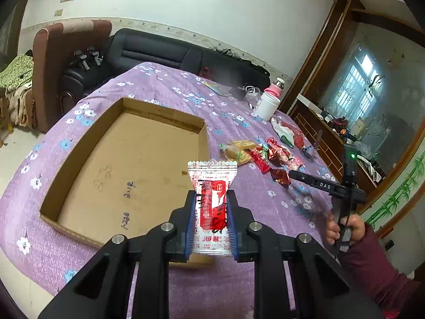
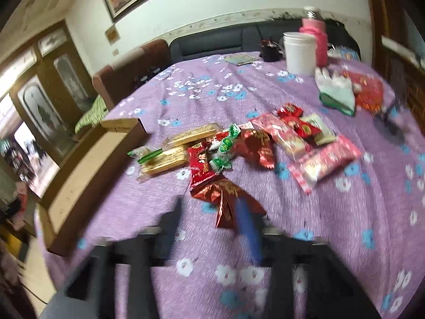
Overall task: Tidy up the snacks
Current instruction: 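Carry the packet toward the cardboard box with the left tool while the right tool grasps the foil candy, then release the packet into the box with the left tool while the right tool drops the foil candy there, then move the left tool to a yellow cake bar while the right tool approaches a red cartoon packet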
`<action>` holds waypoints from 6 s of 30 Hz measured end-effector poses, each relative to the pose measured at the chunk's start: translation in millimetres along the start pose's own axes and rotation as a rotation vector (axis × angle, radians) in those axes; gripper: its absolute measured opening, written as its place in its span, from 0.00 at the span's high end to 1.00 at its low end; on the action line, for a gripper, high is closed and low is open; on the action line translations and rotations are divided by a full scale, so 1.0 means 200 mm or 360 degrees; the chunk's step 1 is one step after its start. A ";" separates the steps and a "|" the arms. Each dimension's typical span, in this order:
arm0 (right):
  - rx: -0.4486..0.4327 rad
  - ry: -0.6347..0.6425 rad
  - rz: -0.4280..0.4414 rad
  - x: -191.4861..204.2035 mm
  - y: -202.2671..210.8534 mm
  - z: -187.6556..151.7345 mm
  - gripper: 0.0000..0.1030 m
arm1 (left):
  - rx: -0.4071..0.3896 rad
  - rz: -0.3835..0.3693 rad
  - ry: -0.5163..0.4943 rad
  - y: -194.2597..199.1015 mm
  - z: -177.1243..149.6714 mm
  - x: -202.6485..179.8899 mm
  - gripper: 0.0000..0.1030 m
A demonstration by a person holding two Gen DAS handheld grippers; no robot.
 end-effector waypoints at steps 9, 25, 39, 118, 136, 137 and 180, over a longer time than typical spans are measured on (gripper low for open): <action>0.0137 0.0050 -0.0080 -0.01 -0.14 -0.05 0.82 | 0.0032 -0.0003 0.0005 0.01 0.00 0.00 0.80; 0.0092 0.0459 -0.0112 0.28 0.04 0.13 0.61 | 0.0113 -0.0018 -0.0095 -0.06 0.32 0.10 0.80; 0.0149 0.0359 -0.0215 0.19 -0.14 -0.03 0.60 | 0.0139 0.0028 -0.0024 -0.04 0.26 0.17 0.80; -0.0491 -0.0213 -0.0578 -0.37 0.16 0.21 0.10 | 0.0333 0.0057 0.0057 -0.63 -0.11 -0.42 0.31; -0.0342 -0.0545 -0.0605 -0.65 0.08 0.14 0.10 | 0.0489 0.0123 0.0020 -0.97 -0.08 -0.38 0.31; -0.0340 -0.0534 -0.0598 -0.64 0.07 0.14 0.10 | 0.0488 0.0129 0.0010 -0.99 -0.04 -0.39 0.31; 0.0077 0.0006 0.0037 0.08 -0.24 0.13 0.57 | 0.0472 0.0012 0.0062 -0.64 -0.05 -0.26 0.49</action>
Point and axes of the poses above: each gripper's, at about its wrist camera, not at the fingertips, and y roughly against the way its jaws point, x to its left, z to its top, the point moved 7 cm from there along -y, roughly the way its jaws point, and after that the axes turned 9 degrees about -z, right-handed, at the moved point
